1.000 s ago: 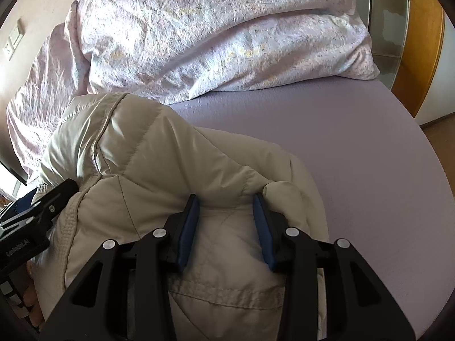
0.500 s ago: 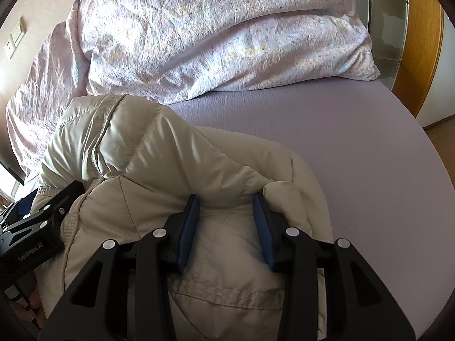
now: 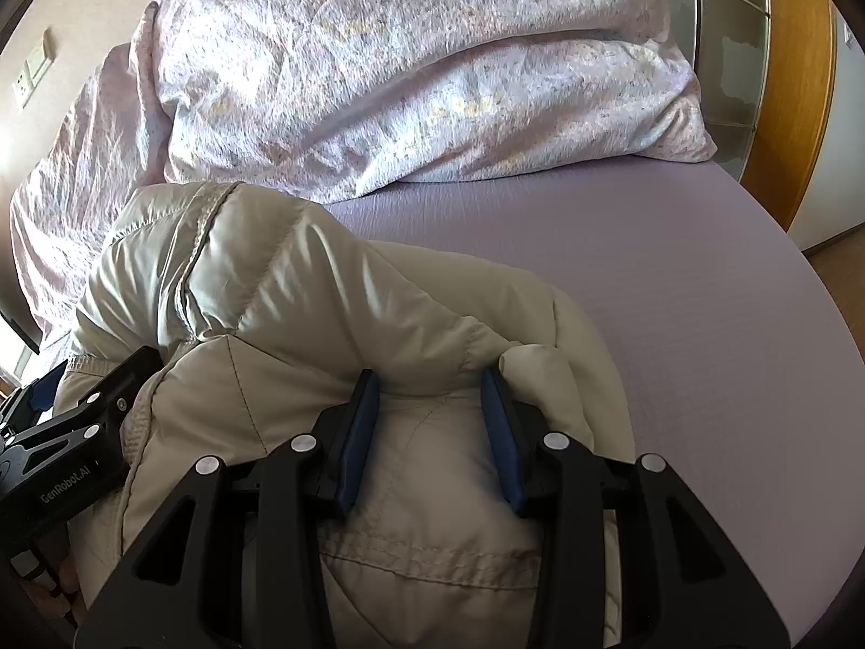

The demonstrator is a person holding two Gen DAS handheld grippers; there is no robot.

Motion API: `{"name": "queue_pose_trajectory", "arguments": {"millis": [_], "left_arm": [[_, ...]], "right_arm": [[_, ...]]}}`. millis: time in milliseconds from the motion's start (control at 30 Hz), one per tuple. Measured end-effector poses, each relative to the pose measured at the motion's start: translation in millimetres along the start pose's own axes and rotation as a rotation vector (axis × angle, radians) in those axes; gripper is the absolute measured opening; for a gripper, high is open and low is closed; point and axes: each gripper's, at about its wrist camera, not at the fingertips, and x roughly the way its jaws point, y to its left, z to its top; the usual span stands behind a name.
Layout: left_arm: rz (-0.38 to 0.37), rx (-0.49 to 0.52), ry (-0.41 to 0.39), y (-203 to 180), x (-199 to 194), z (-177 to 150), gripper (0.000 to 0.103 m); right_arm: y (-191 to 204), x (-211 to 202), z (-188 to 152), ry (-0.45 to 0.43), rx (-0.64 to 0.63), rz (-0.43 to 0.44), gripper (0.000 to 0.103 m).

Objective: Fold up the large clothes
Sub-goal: 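Hold the jacket bundle pressed down with both grippers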

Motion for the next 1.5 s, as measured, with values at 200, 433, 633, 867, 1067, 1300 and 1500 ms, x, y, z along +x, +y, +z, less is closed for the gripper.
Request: {"name": "queue_pose_trajectory", "arguments": {"millis": [200,433,633,867,1067,1300,1500], "left_arm": [[0.004,0.005,-0.010,-1.4,0.9,-1.2,0.101],[0.000,0.021,-0.010,-1.5,0.7,-1.7,0.101],[0.015,0.037,-0.007,-1.6,-5.7,-0.1,0.101],[0.011,0.038,-0.065,10.5,-24.3,19.8,0.101],[-0.010,0.042,-0.042,6.8,-9.2,17.7,0.101],[-0.066,-0.004,-0.029,10.3,4.0,9.4,0.101],[-0.045,0.002,-0.053,6.0,7.4,4.6,0.101]], "right_arm": [[1.4,-1.5,-2.3,-0.015,-0.005,-0.018,0.041],[4.2,-7.1,-8.6,-0.021,0.017,-0.068,0.041],[8.4,-15.7,3.2,0.047,-0.009,-0.101,0.041],[-18.4,-41.4,32.4,-0.045,0.130,-0.061,0.041],[-21.5,-17.1,24.5,0.017,0.130,-0.099,0.041],[-17.3,-10.5,15.9,0.001,0.094,-0.128,0.043],[-14.8,-3.3,15.3,-0.011,0.070,-0.139,0.044]]}}
